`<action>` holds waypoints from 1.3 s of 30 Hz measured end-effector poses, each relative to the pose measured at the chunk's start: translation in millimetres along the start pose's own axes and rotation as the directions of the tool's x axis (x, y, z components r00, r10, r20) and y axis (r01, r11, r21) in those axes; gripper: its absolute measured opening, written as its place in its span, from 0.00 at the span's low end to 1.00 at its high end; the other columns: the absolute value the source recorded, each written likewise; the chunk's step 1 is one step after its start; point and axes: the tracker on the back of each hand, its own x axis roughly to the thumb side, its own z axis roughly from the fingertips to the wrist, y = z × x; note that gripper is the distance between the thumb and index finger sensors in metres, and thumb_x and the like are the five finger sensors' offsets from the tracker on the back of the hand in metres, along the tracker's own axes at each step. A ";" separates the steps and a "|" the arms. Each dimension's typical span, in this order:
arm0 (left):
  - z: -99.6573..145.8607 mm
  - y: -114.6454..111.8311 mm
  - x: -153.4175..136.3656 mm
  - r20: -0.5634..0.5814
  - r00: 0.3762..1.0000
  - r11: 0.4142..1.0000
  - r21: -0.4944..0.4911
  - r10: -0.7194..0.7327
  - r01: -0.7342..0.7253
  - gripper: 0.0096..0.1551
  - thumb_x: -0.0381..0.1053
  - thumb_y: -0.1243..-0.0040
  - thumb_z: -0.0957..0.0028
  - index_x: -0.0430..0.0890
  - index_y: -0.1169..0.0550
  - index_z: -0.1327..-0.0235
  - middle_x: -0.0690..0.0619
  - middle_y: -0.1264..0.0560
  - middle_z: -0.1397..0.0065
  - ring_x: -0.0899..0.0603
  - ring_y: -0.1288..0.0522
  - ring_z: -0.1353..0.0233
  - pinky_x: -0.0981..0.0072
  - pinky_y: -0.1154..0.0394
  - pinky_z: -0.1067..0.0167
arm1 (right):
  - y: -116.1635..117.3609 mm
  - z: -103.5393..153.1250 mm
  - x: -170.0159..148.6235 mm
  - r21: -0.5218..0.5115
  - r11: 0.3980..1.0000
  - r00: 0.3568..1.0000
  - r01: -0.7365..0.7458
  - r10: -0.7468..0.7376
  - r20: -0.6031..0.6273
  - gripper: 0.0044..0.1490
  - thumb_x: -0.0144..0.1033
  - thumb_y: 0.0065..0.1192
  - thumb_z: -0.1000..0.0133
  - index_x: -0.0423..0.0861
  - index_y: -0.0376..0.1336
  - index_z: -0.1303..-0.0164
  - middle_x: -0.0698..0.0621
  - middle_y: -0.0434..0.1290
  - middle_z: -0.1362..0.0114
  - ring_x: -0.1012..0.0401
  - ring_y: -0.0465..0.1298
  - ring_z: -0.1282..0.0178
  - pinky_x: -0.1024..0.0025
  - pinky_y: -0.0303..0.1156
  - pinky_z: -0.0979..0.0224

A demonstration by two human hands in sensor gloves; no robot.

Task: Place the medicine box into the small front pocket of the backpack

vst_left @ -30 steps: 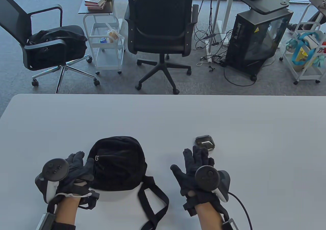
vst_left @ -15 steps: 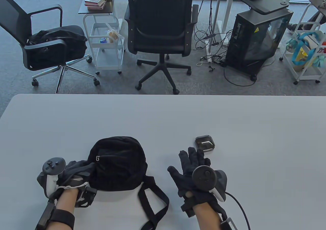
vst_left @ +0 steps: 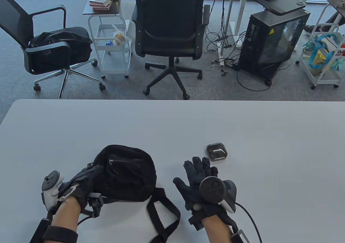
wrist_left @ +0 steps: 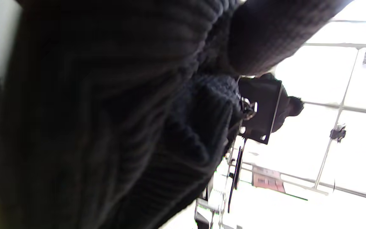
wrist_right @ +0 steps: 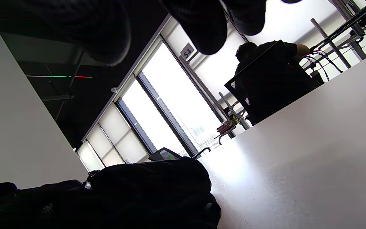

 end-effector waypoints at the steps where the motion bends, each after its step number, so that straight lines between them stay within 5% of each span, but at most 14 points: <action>1: -0.1 -2.8 -2.2 -0.028 1.000 0.999 -0.034 0.011 -0.012 0.58 0.62 0.29 0.44 0.31 0.47 0.23 0.40 0.23 0.35 0.26 0.29 0.32 0.22 0.43 0.38 | 0.7 0.1 1.7 0.004 1.000 1.000 0.003 -0.003 0.006 0.54 0.61 0.56 0.39 0.27 0.56 0.22 0.25 0.51 0.19 0.25 0.45 0.23 0.24 0.37 0.35; 4: -1.8 -8.6 -6.3 -0.067 0.998 0.997 -0.082 -0.018 0.013 0.54 0.60 0.26 0.44 0.31 0.42 0.23 0.42 0.21 0.38 0.27 0.26 0.36 0.23 0.42 0.39 | 1.9 0.7 6.4 0.008 1.000 1.000 0.016 -0.016 0.023 0.53 0.61 0.56 0.39 0.27 0.57 0.23 0.25 0.55 0.20 0.25 0.50 0.23 0.24 0.41 0.34; 7: -0.9 -16.2 -8.2 -0.068 0.998 0.995 -0.103 -0.013 0.006 0.29 0.54 0.28 0.44 0.42 0.23 0.34 0.45 0.18 0.42 0.29 0.23 0.38 0.24 0.39 0.40 | 2.9 1.8 12.6 0.018 0.999 0.998 0.049 -0.050 0.043 0.52 0.61 0.56 0.39 0.27 0.61 0.26 0.26 0.61 0.22 0.27 0.58 0.25 0.25 0.48 0.34; 9: 1.8 -23.7 -5.1 -0.024 1.000 0.994 -0.112 0.011 -0.014 0.26 0.52 0.29 0.44 0.44 0.21 0.36 0.45 0.18 0.41 0.29 0.24 0.36 0.24 0.39 0.39 | 4.5 2.7 16.3 0.035 0.995 0.994 0.098 -0.100 0.054 0.50 0.61 0.56 0.39 0.28 0.64 0.29 0.27 0.65 0.25 0.28 0.63 0.27 0.27 0.53 0.34; 14: 12.3 -53.1 8.8 0.195 0.980 0.992 -0.114 -0.035 0.058 0.24 0.50 0.29 0.46 0.47 0.20 0.38 0.47 0.18 0.36 0.31 0.24 0.32 0.26 0.38 0.37 | 10.3 5.4 27.6 0.108 0.970 0.972 0.219 -0.227 0.063 0.48 0.62 0.56 0.40 0.29 0.68 0.35 0.30 0.73 0.31 0.32 0.73 0.35 0.30 0.62 0.36; 21: 36.8 -96.6 23.8 0.466 0.863 0.969 -0.046 -0.194 0.243 0.23 0.50 0.27 0.48 0.47 0.18 0.41 0.48 0.15 0.39 0.32 0.21 0.34 0.27 0.35 0.38 | 18.5 10.8 48.3 0.147 0.935 0.939 0.323 -0.336 0.074 0.50 0.65 0.58 0.41 0.29 0.69 0.36 0.30 0.74 0.33 0.33 0.75 0.38 0.30 0.64 0.38; 29: 55.7 -133.1 24.5 0.585 0.772 0.938 -0.052 -0.248 0.342 0.22 0.50 0.24 0.51 0.50 0.16 0.43 0.50 0.14 0.39 0.34 0.20 0.33 0.28 0.33 0.38 | 21.9 11.9 61.4 0.070 0.991 0.987 0.114 -0.121 0.103 0.48 0.62 0.64 0.42 0.29 0.69 0.37 0.31 0.74 0.33 0.34 0.76 0.38 0.31 0.65 0.39; 33: 58.4 -132.1 27.0 0.615 0.725 0.921 0.004 -0.309 0.389 0.22 0.49 0.24 0.52 0.51 0.15 0.43 0.50 0.14 0.39 0.33 0.21 0.33 0.27 0.34 0.38 | 15.8 9.8 55.4 0.031 0.977 0.972 0.212 -0.214 0.100 0.28 0.45 0.70 0.43 0.34 0.76 0.48 0.35 0.80 0.39 0.39 0.82 0.43 0.34 0.70 0.41; 39: 56.1 -121.5 29.9 0.620 0.743 0.946 -0.002 -0.253 0.323 0.22 0.49 0.24 0.51 0.51 0.16 0.42 0.49 0.15 0.38 0.32 0.21 0.33 0.26 0.35 0.38 | -6.8 8.3 44.0 0.064 0.947 0.935 0.314 -0.320 0.151 0.26 0.44 0.69 0.42 0.35 0.77 0.50 0.37 0.82 0.41 0.40 0.83 0.45 0.35 0.71 0.42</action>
